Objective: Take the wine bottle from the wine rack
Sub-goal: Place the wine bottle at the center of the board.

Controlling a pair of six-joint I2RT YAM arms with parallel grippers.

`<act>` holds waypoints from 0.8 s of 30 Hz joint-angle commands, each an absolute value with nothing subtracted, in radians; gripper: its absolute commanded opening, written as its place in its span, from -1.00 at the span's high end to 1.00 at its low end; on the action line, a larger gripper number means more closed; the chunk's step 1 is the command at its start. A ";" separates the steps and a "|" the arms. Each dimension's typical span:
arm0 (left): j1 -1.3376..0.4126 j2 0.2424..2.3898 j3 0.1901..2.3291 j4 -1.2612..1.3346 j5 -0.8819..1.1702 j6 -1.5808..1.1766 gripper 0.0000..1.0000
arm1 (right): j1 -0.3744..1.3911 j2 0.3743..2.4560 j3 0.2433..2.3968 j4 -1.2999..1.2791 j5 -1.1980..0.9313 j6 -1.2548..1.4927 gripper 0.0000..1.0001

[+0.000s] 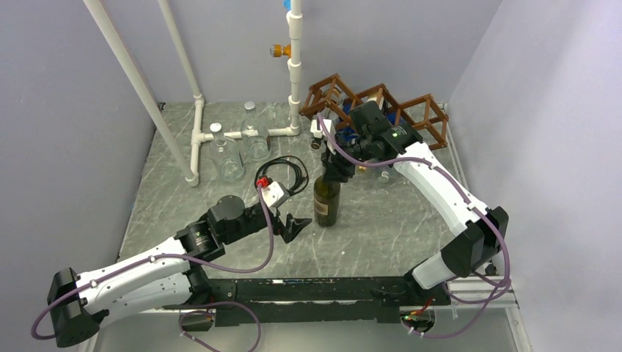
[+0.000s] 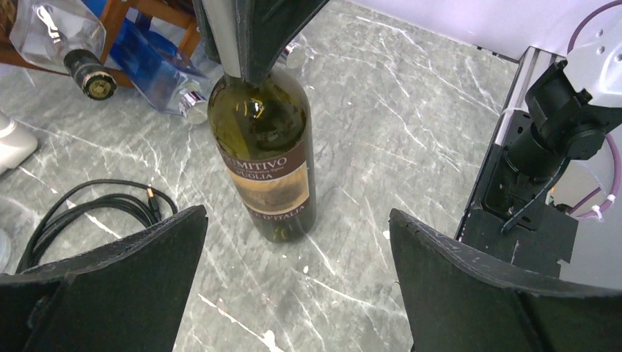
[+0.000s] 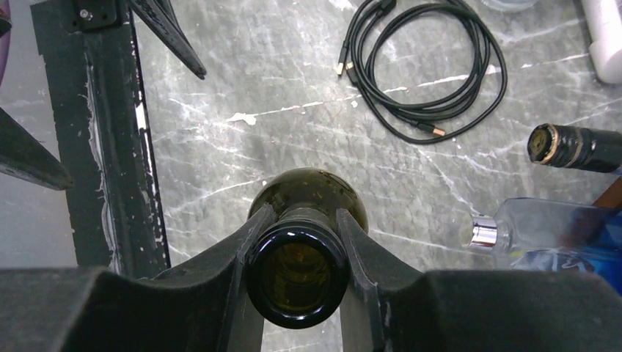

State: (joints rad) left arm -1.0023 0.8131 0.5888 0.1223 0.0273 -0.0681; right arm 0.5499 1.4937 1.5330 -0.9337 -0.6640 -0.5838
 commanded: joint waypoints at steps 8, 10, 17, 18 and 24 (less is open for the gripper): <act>-0.999 0.761 0.563 0.119 0.003 -0.105 -0.99 | 0.558 1.477 1.532 -0.889 -0.673 -0.583 0.25; -0.999 0.766 0.560 0.127 0.003 -0.114 -0.99 | 0.557 1.447 1.499 -0.879 -0.675 -0.592 -0.11; -0.999 0.798 0.563 0.182 0.005 -0.147 -0.99 | 0.523 1.336 1.402 -0.839 -0.719 -0.585 -0.69; -0.999 0.803 0.570 0.187 0.008 -0.150 -0.99 | 0.509 1.322 1.401 -0.845 -0.742 -0.590 -0.73; -0.999 0.854 0.632 0.199 0.049 -0.168 -0.99 | 0.376 1.213 1.398 -0.984 -1.001 -0.740 -0.99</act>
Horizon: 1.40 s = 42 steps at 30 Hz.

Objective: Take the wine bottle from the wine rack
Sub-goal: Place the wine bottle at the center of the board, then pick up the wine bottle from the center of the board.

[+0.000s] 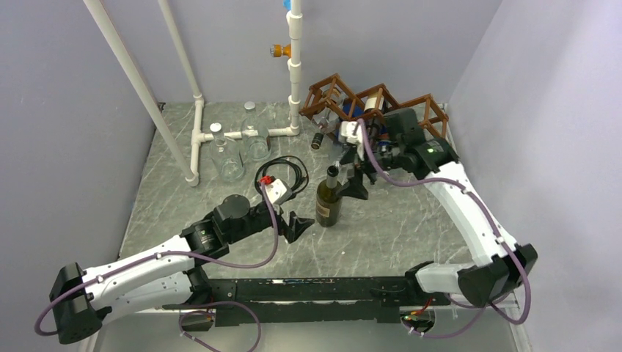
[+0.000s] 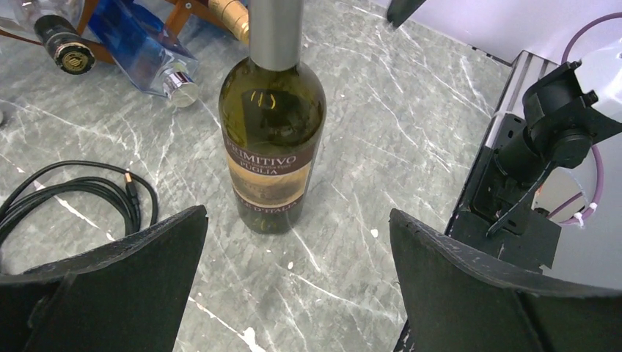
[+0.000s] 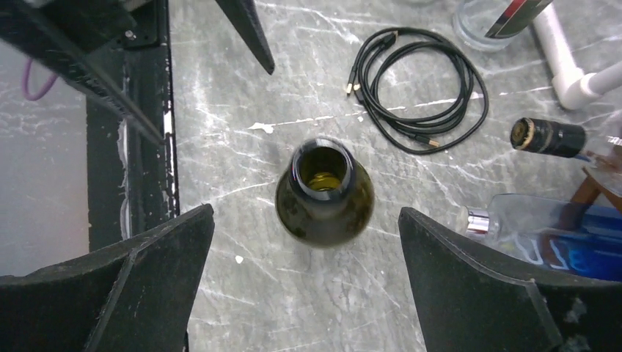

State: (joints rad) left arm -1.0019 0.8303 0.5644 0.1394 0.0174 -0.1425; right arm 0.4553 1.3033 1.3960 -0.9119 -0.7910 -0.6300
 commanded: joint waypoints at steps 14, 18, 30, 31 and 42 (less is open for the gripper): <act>-0.970 1.026 0.721 0.413 0.154 0.076 -0.97 | 0.005 0.948 0.986 -0.684 -1.227 -0.595 -0.99; -0.939 1.127 0.707 0.596 0.197 0.062 -0.92 | -0.024 0.943 0.955 -0.638 -1.229 -0.555 -0.99; -0.901 1.322 0.771 0.743 0.232 0.016 -0.49 | -0.023 0.942 0.942 -0.610 -1.216 -0.535 -0.99; -0.901 1.330 0.774 0.748 0.239 0.015 -0.46 | -0.023 0.943 0.941 -0.611 -1.216 -0.534 -0.99; -0.893 1.406 0.812 0.786 0.272 -0.011 -0.02 | -0.023 0.951 0.940 -0.617 -1.206 -0.544 -0.99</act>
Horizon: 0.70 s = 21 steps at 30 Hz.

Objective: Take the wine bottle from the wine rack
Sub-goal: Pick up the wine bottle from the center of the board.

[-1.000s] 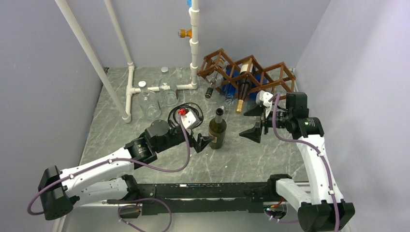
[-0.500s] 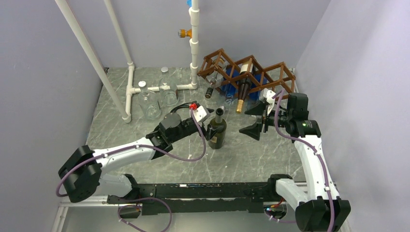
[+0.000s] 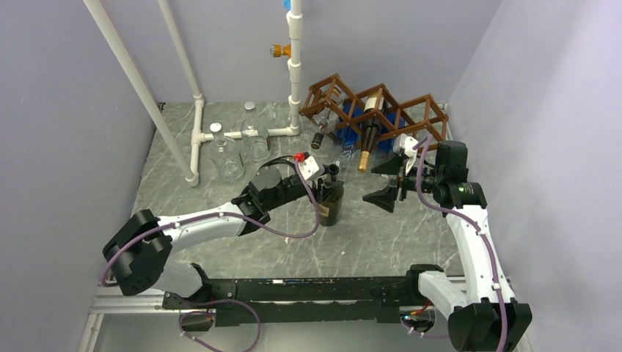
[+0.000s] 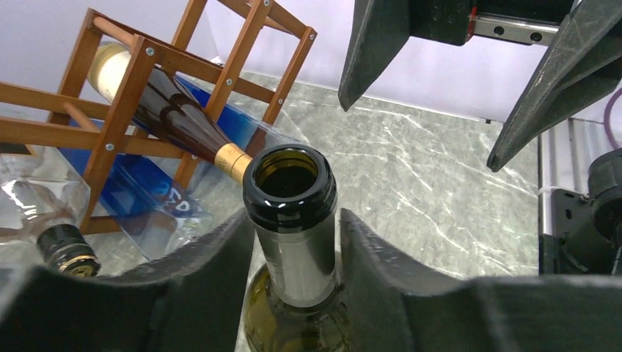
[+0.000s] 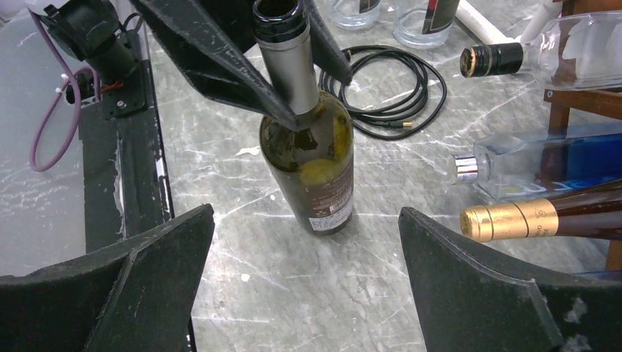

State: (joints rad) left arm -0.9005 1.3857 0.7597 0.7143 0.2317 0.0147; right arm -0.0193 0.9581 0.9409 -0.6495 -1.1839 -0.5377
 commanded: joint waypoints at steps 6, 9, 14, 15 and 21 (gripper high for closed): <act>-0.891 1.397 0.818 0.793 0.296 -0.034 0.89 | -0.023 0.953 0.941 -0.624 -1.200 -0.553 -0.99; -0.890 1.361 0.826 0.764 0.297 -0.032 1.00 | -0.023 0.956 0.946 -0.635 -1.199 -0.564 -0.99; -0.880 1.272 0.859 0.665 0.248 -0.024 1.00 | -0.023 0.953 0.947 -0.638 -1.197 -0.568 -0.99; -0.872 1.254 0.866 0.643 0.238 -0.026 1.00 | -0.022 0.953 0.948 -0.639 -1.197 -0.568 -0.99; -0.772 1.164 0.887 0.542 0.178 -0.042 1.00 | -0.023 0.949 0.950 -0.645 -1.193 -0.575 -0.99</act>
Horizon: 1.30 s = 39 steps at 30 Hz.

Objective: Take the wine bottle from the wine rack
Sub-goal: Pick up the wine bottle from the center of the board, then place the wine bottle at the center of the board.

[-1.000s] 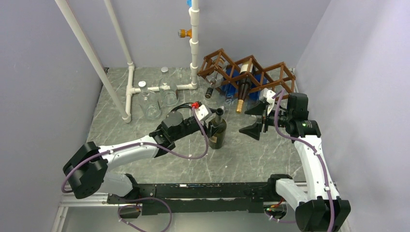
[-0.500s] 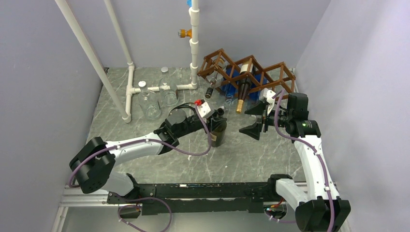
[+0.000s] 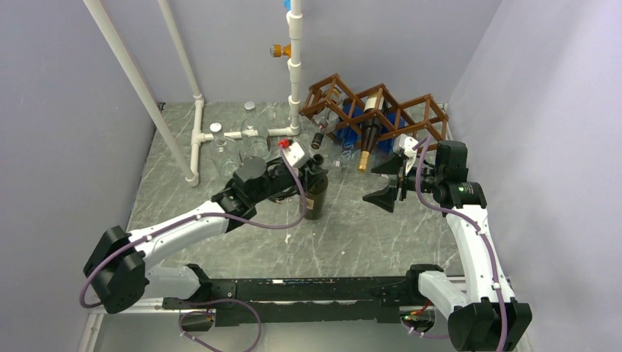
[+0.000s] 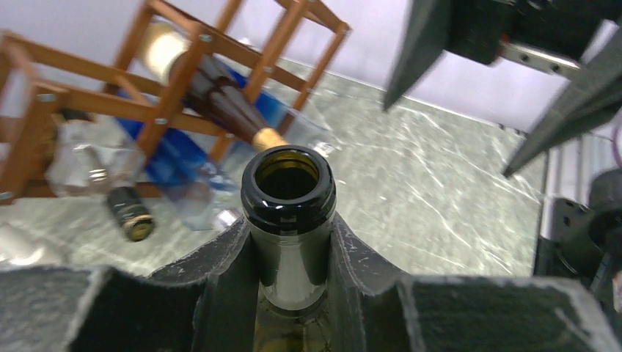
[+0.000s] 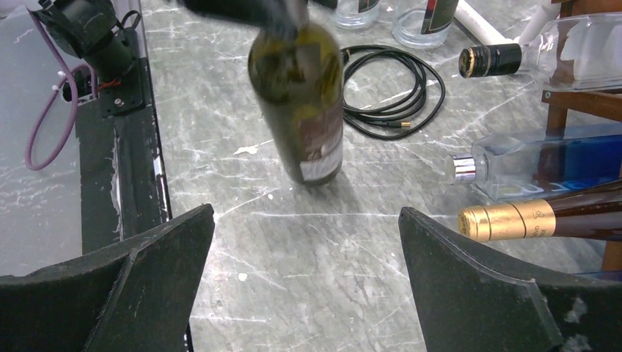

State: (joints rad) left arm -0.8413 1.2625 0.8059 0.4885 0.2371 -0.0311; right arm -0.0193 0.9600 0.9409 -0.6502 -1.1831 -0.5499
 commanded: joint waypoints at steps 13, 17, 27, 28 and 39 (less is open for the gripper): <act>-0.507 1.209 0.956 0.623 0.159 -0.129 1.00 | -0.023 0.943 0.948 -0.646 -1.187 -0.578 -0.99; -0.474 1.287 1.020 0.654 0.158 -0.123 1.00 | -0.023 0.946 0.946 -0.644 -1.186 -0.578 -0.99; -0.437 1.480 1.189 0.688 0.144 -0.063 1.00 | -0.021 0.946 0.946 -0.644 -1.181 -0.580 -0.99; -0.435 1.495 1.201 0.689 0.143 -0.060 1.00 | -0.021 0.946 0.946 -0.644 -1.181 -0.580 -0.99; -0.406 1.636 1.290 0.717 0.163 -0.047 1.00 | -0.008 0.951 0.946 -0.646 -1.168 -0.586 -0.99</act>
